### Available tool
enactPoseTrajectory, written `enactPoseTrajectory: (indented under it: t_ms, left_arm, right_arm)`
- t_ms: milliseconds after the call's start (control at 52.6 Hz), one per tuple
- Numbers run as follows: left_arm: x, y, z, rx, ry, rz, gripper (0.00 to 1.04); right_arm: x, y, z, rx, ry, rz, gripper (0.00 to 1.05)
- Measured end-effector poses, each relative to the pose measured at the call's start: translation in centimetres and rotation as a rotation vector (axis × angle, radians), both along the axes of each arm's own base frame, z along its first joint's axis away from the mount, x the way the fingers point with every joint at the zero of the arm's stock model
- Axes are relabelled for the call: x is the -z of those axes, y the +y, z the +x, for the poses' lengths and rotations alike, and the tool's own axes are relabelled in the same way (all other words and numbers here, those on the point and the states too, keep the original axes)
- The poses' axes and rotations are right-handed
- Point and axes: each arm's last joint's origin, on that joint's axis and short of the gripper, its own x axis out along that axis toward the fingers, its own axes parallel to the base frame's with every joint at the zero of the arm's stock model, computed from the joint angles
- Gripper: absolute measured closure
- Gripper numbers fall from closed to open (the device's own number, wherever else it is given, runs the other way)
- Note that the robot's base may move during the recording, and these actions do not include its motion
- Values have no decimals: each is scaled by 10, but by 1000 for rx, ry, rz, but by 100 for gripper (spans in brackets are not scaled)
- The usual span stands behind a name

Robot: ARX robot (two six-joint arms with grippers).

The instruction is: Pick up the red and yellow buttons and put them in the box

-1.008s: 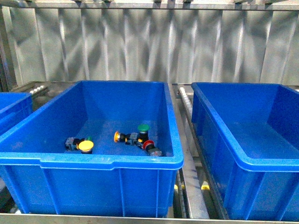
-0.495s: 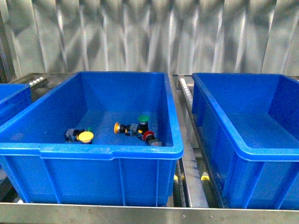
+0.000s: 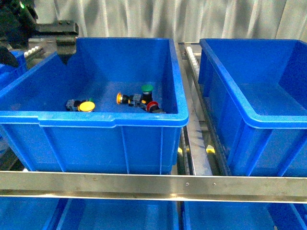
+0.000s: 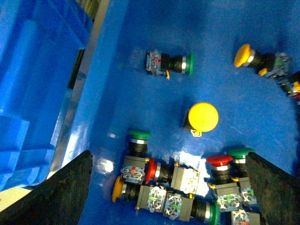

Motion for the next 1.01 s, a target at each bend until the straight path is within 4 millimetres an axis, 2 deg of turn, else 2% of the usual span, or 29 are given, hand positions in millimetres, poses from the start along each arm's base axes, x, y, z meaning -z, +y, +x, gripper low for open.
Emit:
enactPoseTrajectory:
  t_ms: [209, 457, 609, 742, 1008]
  left_arm:
    - [34, -13, 31, -9, 52, -14, 8]
    - [60, -35, 52, 9, 79, -3, 8]
    - [78, -40, 64, 1, 114, 11, 8]
    - [85, -41, 73, -10, 121, 18, 8]
    - [86, -49, 79, -12, 116, 17, 8]
  right_arm:
    - [0, 0, 0, 0, 0, 0, 7]
    - [0, 0, 0, 0, 0, 0, 7]
    - [0, 0, 0, 0, 0, 0, 7]
    - [0, 0, 0, 0, 0, 0, 7]
    - [0, 0, 0, 0, 0, 0, 7]
